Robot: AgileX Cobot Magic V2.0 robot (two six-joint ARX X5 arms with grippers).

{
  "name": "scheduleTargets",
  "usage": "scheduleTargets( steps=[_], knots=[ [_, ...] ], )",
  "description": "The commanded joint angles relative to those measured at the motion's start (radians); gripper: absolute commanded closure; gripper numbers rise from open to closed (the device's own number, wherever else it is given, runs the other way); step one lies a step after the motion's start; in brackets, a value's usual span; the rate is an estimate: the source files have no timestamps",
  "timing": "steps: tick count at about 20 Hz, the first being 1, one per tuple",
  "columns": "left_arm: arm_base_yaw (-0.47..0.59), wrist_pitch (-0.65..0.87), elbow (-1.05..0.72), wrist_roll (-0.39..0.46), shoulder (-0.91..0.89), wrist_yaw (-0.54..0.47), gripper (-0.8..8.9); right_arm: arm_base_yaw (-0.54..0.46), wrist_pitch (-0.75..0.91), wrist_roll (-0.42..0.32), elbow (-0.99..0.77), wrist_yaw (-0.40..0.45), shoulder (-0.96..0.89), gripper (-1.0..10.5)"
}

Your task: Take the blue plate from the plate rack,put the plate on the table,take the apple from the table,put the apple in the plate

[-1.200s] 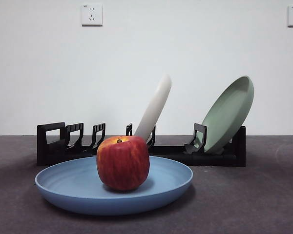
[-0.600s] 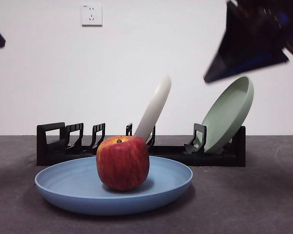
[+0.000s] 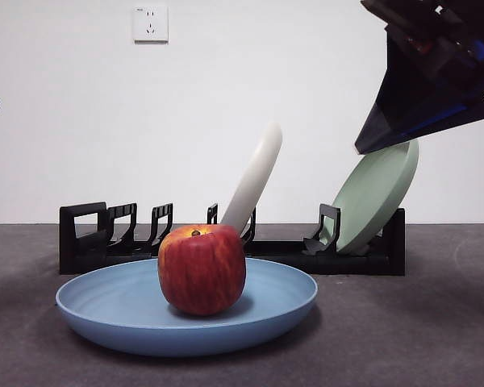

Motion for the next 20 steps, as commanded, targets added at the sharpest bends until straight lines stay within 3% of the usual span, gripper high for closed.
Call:
scheduleTargets(
  steps=[1,4,7,9,15,20],
  knots=[
    [0.001,0.005,-0.003,-0.005,-0.002,0.006,8.14,0.0,0.006,-0.007,-0.006,-0.001,-0.001,9.5],
    [-0.011,0.002,-0.003,-0.003,-0.015,0.005,8.14,0.0,0.006,-0.007,-0.006,0.0,-0.001,9.5],
    [0.0,-0.002,-0.003,0.082,-0.103,-0.02,8.14,0.0,0.005,-0.007,-0.006,-0.001,-0.001,9.5],
    [0.041,0.002,-0.014,0.092,-0.17,-0.02,8.14,0.0,0.005,-0.007,-0.006,-0.001,-0.001,9.5],
    [0.25,0.204,-0.295,0.121,-0.439,-0.016,8.14,0.0,0.005,-0.007,-0.006,-0.001,-0.001,9.5],
    [0.309,0.24,-0.471,0.121,-0.568,-0.017,8.14,0.0,0.005,-0.007,-0.006,-0.001,-0.001,9.5]
  ],
)
